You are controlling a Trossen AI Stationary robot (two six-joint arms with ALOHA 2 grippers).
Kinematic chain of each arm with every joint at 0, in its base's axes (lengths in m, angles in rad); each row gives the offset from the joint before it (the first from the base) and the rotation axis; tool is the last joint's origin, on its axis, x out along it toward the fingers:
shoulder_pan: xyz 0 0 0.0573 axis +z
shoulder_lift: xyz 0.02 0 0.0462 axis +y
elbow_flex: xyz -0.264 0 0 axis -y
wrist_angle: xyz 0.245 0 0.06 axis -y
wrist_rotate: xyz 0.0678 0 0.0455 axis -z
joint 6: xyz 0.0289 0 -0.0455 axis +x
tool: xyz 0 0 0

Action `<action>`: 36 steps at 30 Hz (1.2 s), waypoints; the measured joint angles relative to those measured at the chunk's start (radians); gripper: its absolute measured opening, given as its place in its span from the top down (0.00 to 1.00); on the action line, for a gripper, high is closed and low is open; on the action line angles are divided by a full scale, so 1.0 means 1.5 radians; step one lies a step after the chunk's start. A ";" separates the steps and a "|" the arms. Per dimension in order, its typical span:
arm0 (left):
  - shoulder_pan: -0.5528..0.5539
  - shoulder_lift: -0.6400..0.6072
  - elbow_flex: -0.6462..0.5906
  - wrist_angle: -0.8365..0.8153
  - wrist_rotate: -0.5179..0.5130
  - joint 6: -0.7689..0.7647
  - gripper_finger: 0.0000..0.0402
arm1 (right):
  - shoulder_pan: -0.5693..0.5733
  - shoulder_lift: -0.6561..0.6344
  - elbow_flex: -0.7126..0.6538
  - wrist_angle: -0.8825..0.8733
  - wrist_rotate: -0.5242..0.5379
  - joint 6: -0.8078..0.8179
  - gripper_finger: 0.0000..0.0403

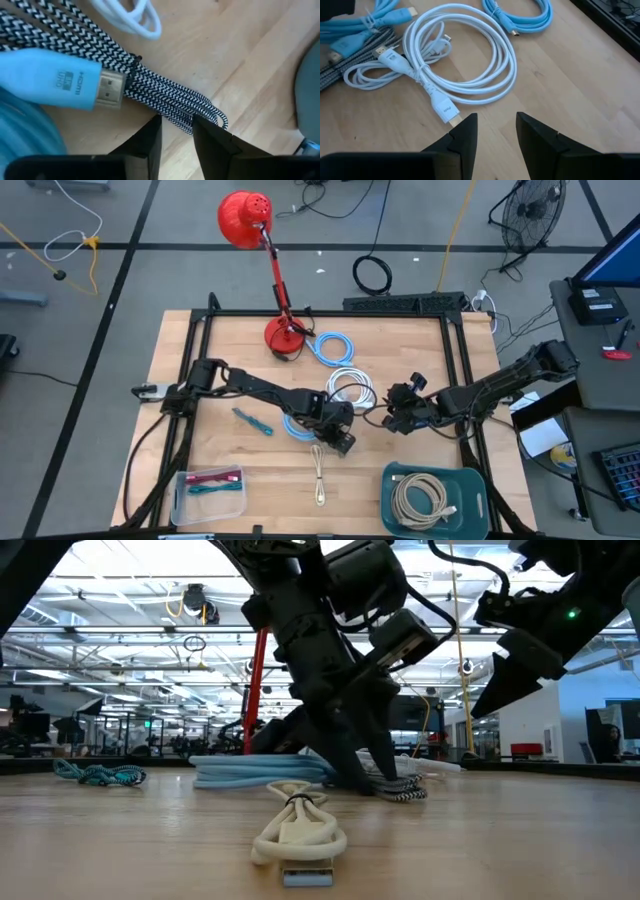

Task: Pick & Place USB Port
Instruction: Put the white black charger cable into the transparent bin, then put the black white charger cable into the transparent bin

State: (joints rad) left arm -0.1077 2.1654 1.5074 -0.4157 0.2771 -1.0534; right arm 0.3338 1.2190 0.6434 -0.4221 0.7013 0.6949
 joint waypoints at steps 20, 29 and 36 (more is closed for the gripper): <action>-0.048 -0.009 0.001 0.002 0.003 0.100 1.00 | 0.006 0.000 0.000 0.005 0.001 0.000 0.68; -0.095 -0.091 0.001 0.000 -0.083 0.178 1.00 | 0.006 0.000 0.000 0.021 0.000 0.000 0.68; -0.109 -0.147 0.001 -0.006 -0.136 0.283 1.00 | 0.006 0.000 0.000 0.028 -0.016 -0.002 0.68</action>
State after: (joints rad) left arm -0.2707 1.9453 1.5085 -0.4249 0.0732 -0.6284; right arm 0.3430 1.2194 0.6434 -0.3808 0.6776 0.6925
